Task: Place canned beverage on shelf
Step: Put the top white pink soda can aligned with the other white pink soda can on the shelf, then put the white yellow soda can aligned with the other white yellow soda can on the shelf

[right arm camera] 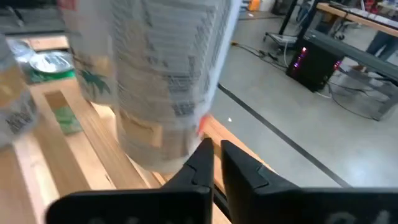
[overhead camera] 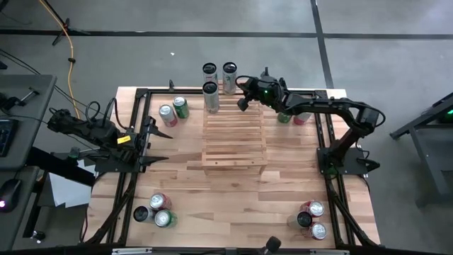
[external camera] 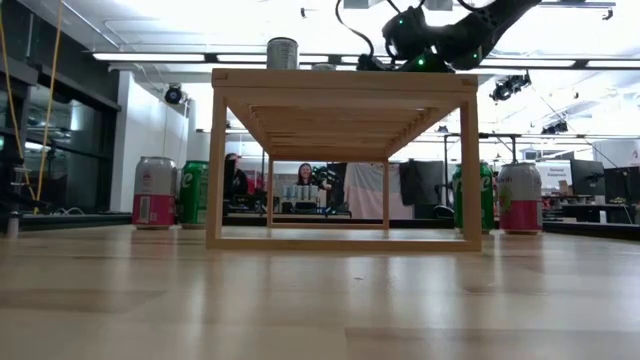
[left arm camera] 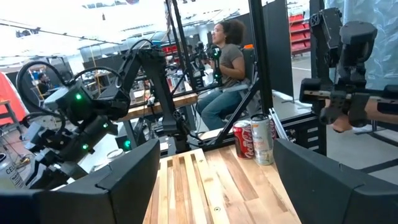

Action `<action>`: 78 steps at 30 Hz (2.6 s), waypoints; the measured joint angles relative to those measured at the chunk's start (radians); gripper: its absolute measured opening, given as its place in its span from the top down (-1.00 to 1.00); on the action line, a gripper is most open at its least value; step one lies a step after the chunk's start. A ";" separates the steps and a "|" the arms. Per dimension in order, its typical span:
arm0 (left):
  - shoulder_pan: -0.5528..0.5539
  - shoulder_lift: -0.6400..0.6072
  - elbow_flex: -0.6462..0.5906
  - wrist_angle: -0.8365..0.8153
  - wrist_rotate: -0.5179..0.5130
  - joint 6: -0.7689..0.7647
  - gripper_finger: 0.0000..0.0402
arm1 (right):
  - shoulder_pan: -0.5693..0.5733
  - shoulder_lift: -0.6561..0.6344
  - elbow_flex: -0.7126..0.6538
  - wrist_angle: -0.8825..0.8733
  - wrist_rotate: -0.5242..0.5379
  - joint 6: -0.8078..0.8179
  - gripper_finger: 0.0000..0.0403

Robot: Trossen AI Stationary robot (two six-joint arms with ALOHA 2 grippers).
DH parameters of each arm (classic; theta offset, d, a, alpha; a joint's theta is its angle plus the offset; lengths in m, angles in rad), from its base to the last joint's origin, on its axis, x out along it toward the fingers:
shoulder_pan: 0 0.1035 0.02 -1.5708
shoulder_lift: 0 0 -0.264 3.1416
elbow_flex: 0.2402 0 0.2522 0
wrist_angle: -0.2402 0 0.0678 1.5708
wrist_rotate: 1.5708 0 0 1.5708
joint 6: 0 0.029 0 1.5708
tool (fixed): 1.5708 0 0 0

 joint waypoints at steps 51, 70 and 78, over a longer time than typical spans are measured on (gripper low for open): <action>0.000 0.000 0.000 0.007 -0.001 0.003 -0.52 | -0.026 0.004 0.000 0.166 -0.159 0.056 1.00; 0.000 0.000 0.000 -0.027 -0.138 -0.016 -0.52 | -0.041 -0.002 0.000 0.144 -0.172 0.002 1.00; 0.000 0.016 0.001 -0.050 -0.228 -0.037 -0.52 | -0.067 -0.113 0.001 -0.085 -0.166 0.001 1.00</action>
